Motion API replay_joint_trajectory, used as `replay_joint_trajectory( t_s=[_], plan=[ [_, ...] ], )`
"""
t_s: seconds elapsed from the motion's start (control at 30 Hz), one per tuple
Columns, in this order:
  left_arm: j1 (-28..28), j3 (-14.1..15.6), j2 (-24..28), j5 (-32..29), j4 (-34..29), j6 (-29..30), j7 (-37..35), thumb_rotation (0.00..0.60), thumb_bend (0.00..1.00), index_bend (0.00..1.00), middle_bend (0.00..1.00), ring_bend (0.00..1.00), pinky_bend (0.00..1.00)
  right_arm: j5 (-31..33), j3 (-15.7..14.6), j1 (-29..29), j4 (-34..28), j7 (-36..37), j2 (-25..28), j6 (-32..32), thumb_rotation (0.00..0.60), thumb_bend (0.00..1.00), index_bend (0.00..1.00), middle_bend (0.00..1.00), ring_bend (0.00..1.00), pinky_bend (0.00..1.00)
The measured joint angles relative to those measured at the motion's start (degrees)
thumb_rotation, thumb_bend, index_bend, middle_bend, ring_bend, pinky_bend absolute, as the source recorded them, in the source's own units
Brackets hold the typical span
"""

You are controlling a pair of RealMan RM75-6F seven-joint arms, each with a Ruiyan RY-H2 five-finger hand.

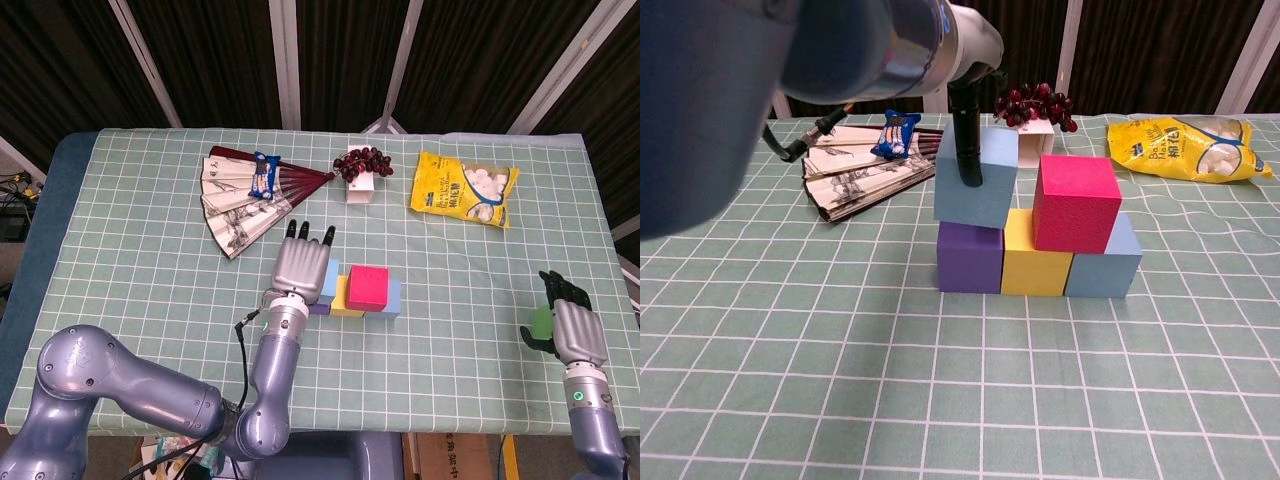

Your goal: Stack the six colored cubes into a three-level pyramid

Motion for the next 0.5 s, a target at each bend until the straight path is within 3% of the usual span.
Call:
replay_joint_trajectory(
  t_s=[0.5],
  plan=[
    [0.3,-1.7,-3.6,0.7,3.5,-0.2,2.0,0.6,0.28,0.0,0.46,0.08,0.07,0.2,-0.2,0.1,-0.1,0.4,0.1,-0.1,0.6,0.34,0.0,0.0,0.0,0.0]
  ],
)
